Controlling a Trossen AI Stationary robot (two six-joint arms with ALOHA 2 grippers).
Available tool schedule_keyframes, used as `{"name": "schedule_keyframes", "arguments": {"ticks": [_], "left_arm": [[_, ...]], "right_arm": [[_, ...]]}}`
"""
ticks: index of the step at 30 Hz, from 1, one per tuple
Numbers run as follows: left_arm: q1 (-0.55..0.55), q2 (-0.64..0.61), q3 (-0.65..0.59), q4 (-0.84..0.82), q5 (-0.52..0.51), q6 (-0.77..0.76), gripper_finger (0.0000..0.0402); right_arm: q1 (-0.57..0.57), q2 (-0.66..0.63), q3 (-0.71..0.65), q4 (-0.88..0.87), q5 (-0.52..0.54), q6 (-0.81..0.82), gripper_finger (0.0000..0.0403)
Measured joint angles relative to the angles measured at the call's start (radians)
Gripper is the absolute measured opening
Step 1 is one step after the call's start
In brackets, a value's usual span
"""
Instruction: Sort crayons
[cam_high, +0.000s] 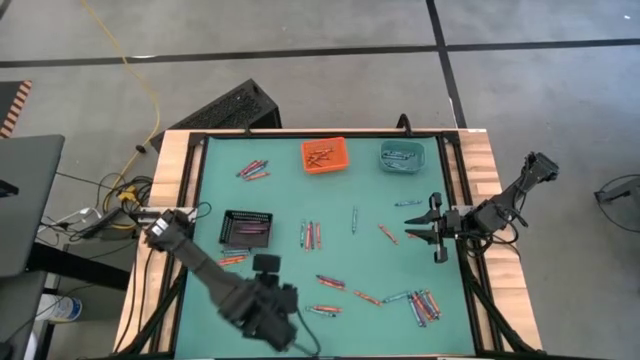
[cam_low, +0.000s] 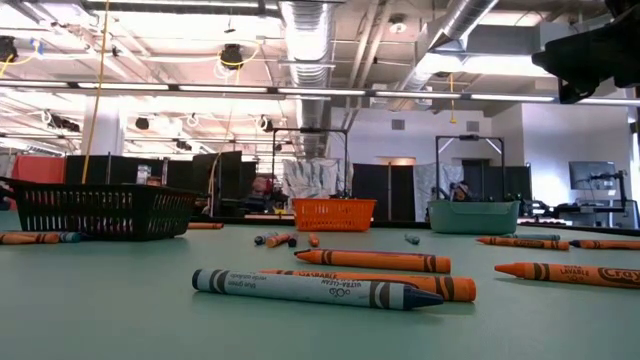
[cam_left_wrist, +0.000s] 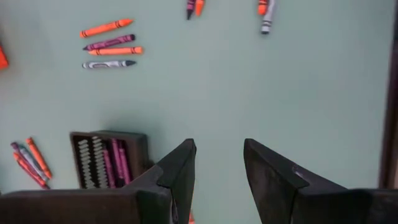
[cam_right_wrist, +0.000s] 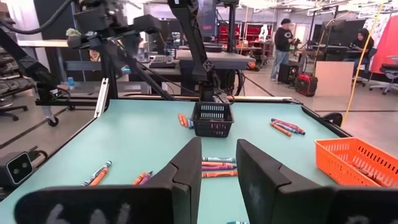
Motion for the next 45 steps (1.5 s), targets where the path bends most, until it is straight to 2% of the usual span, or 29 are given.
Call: {"name": "schedule_keyframes", "arguments": {"ticks": [6,12,16,21,26,35,40,45], "left_arm": [[-0.084,0.000,-0.007,0.006,-0.112,-0.105,0.0127],[-0.112,0.001,-0.115,-0.015,-0.126,-0.190,0.0127],[-0.108,0.001,-0.262,-0.021,-0.069,-0.240,0.0127],[-0.082,-0.018,-0.469,0.005,0.025,-0.220,0.0127],[-0.067,-0.184,-0.757,0.207,0.086,-0.254,0.0127],[-0.065,-0.648,-1.262,0.545,0.182,-0.566,0.0127],[-0.064,-0.797,-1.449,0.730,0.207,-0.665,0.0127],[-0.064,-0.839,-1.519,0.773,0.221,-0.672,0.0127]], "right_arm": [[0.000,0.000,0.000,0.000,0.000,0.010,0.0107],[0.000,0.000,0.000,-0.001,0.000,0.010,0.0107],[0.000,0.000,0.000,-0.003,0.000,0.010,0.0107],[0.000,0.000,0.000,-0.003,0.000,0.010,0.0107],[0.000,0.000,0.000,-0.003,0.000,0.010,0.0107],[0.000,0.000,0.000,-0.004,0.000,0.006,0.0107],[0.000,0.000,0.000,-0.004,0.000,0.006,0.0107],[0.000,0.000,0.000,-0.004,0.001,0.007,0.0107]]}}
